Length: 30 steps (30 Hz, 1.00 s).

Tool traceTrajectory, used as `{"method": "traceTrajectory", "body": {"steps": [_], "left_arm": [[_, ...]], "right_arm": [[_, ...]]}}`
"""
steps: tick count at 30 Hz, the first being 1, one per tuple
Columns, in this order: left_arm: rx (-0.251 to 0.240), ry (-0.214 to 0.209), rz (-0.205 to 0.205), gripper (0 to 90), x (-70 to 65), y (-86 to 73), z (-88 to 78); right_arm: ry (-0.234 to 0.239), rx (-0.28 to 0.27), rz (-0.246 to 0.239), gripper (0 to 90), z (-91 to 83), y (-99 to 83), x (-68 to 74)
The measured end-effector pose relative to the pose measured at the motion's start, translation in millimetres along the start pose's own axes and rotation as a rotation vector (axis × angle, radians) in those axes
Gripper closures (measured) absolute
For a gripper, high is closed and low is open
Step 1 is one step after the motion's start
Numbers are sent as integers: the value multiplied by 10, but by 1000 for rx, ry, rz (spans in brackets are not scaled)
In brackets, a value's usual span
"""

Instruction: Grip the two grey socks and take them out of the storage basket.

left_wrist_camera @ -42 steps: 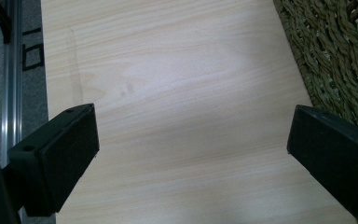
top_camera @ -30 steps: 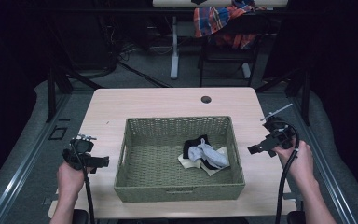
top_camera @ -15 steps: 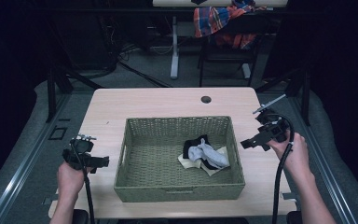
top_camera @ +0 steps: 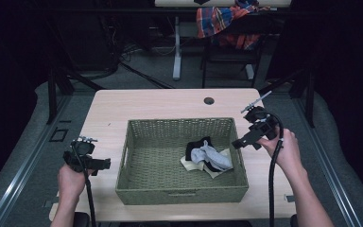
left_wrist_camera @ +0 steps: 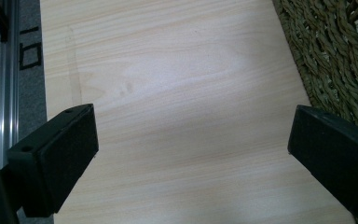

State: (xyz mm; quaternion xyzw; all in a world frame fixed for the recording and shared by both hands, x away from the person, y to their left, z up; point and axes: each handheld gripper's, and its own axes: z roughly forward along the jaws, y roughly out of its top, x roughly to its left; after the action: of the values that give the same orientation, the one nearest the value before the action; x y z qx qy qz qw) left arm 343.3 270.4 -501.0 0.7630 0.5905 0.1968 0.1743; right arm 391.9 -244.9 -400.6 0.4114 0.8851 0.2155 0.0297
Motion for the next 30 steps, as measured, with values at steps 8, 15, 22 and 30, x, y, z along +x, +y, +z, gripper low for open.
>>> {"method": "traceTrajectory", "body": {"steps": [8,15,22,30], "left_arm": [[1,-1,1,17,-1,0,-1],[4,-2,0,17,-4,3,1],[2,-1,-1,13,-3,1,5],[6,-4,2,13,-4,6,2]], "right_arm": [[4,44,-43,7,151,168,129],[13,62,-68,64,284,277,187],[33,84,-72,144,474,386,224],[39,132,-84,201,691,410,292]]}}
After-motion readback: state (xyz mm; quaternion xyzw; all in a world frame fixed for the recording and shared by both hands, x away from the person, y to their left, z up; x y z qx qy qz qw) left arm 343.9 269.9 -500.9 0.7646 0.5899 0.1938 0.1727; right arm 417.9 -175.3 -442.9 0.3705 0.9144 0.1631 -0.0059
